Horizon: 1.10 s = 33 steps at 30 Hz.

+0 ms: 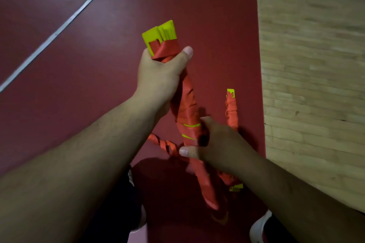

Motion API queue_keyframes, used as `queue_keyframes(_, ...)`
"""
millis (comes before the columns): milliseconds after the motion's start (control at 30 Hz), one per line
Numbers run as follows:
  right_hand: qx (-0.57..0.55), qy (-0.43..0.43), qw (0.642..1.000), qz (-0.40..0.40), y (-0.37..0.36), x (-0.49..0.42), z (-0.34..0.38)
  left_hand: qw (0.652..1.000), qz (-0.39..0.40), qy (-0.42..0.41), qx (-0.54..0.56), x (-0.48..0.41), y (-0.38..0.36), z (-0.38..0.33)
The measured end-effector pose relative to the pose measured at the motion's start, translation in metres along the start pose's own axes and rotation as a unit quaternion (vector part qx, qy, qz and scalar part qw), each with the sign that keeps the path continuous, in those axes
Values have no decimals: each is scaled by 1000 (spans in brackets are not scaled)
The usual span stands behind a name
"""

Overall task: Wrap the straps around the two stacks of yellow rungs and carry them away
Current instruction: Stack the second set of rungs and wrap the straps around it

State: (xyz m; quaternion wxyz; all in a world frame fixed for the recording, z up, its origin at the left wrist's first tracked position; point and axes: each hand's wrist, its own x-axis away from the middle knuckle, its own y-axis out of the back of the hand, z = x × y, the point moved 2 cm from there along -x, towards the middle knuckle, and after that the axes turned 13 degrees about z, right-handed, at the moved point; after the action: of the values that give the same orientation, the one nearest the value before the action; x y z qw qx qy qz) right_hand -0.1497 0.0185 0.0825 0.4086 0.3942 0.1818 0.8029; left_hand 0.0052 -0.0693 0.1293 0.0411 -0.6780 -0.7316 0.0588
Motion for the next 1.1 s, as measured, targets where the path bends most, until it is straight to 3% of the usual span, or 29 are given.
queue_keyframes(67, 39, 7, 999, -36, 2, -1, -2, 1000, 10, -8, 6, -4, 3, -2)
queue_keyframes(167, 7, 33, 999, -39, 9, 0, -6, 987, 150, 18, 55, -7, 5, -2)
queue_keyframes(267, -39, 78, 996, -12, 13, 1, -7, 947, 297, 73, 101, 4, 4, 2)
queue_keyframes(333, -36, 92, 995, 19, 13, 1, -3, 919, 354, 114, 133, 14, -1, 4)
queue_keyframes(433, -17, 83, 996, 20, 14, 0, -1, 929, 321, 123, 141, 19, -8, 1)
queue_keyframes(567, -6, 31, 999, -37, 26, -2, -6, 962, 244, 118, 44, 15, -11, 4)
queue_keyframes(667, 34, 2, 999, -11, 31, 1, -7, 977, 191, 100, -5, 10, -7, 5)
queue_keyframes(967, -51, 32, 998, -18, 18, 4, 1, 954, 289, 71, -42, 17, -15, 3)
queue_keyframes(1100, 30, -8, 998, -63, 1, 3, 2, 966, 248, 64, 38, 22, -26, -1)
